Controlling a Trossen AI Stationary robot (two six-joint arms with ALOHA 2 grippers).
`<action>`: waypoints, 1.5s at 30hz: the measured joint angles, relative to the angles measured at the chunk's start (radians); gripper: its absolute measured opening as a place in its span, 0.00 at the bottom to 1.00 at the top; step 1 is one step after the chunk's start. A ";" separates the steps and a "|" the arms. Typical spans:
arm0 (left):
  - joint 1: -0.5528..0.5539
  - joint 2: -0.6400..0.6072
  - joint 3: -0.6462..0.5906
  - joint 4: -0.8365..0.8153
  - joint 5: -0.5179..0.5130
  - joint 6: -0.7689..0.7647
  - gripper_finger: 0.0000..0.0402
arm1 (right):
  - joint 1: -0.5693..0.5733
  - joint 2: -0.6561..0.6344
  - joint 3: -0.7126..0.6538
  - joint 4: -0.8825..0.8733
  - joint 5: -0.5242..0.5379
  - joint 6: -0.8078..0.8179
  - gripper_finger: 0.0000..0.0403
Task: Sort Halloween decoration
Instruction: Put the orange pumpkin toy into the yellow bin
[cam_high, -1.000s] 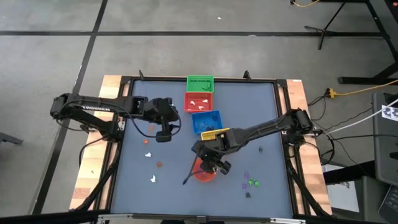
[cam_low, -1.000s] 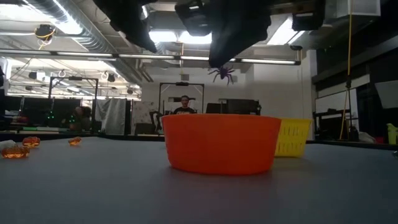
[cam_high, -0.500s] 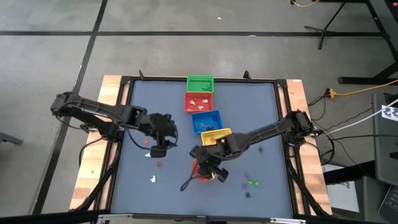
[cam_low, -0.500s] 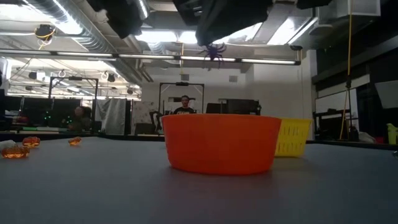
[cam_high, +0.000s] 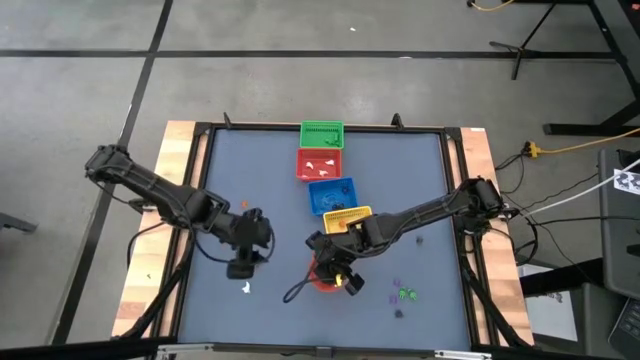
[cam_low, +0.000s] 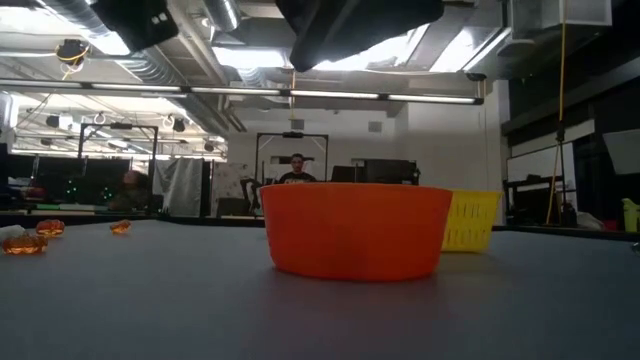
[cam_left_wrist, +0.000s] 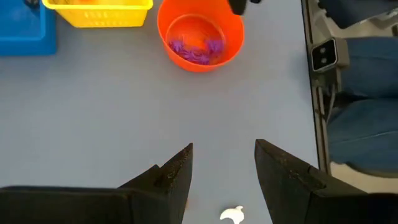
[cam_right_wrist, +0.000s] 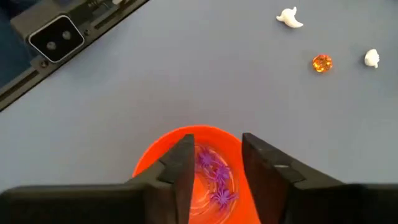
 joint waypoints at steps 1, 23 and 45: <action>-0.017 0.000 0.000 -0.001 -0.016 0.000 0.39 | 0.000 0.000 0.000 -0.001 0.000 0.000 0.34; -0.189 0.263 0.000 -0.116 -0.139 0.010 0.39 | -0.002 0.000 0.000 -0.009 0.005 0.358 0.42; -0.152 0.397 -0.088 -0.090 -0.081 0.056 0.39 | 0.088 0.000 0.000 -0.165 -0.028 0.392 0.42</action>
